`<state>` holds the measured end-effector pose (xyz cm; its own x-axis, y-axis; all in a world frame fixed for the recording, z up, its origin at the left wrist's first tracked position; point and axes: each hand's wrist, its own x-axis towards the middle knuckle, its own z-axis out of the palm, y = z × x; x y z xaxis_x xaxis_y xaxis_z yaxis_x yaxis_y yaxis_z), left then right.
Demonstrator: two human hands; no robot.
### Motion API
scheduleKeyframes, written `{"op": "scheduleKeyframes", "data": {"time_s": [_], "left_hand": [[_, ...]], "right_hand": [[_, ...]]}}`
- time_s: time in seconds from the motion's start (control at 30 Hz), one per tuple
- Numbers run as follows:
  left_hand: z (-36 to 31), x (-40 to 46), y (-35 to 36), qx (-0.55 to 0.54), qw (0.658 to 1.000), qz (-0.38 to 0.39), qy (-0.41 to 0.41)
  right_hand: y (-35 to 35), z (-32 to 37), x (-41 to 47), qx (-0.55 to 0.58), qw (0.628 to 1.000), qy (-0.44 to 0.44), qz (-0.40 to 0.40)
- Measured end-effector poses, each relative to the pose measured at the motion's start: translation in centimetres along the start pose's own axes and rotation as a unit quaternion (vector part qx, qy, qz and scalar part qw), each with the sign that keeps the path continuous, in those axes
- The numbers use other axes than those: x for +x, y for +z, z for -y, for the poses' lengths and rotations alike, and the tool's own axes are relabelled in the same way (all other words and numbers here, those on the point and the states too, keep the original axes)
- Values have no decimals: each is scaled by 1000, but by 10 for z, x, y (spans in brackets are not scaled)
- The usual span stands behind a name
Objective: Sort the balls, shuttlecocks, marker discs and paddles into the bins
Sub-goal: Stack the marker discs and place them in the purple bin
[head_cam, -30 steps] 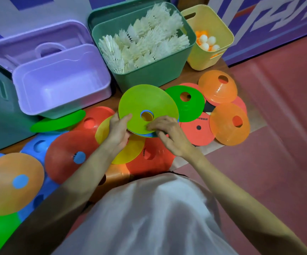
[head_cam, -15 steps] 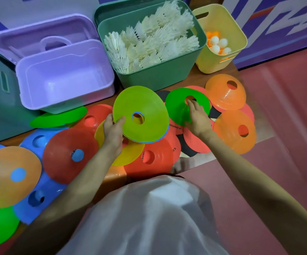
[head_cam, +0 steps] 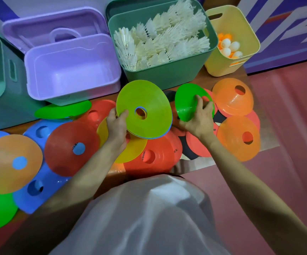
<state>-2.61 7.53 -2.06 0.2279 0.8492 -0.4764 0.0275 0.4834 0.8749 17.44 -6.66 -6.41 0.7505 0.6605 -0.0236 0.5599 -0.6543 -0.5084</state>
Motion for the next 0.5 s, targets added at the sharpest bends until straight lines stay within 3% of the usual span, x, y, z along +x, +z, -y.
{"op": "scheduleKeyframes", "data": {"time_s": [0.27, 0.37, 0.5], "left_hand": [[1, 4, -1, 11, 1000, -22, -14], [0, 4, 1, 12, 1000, -2, -21], [-4, -2, 3, 0, 998, 42, -40]], "right_hand": [[-33, 44, -40, 273, 954, -26, -120], [-41, 57, -35, 382, 918, 36, -96], [-34, 57, -21, 410, 903, 126, -15]]}}
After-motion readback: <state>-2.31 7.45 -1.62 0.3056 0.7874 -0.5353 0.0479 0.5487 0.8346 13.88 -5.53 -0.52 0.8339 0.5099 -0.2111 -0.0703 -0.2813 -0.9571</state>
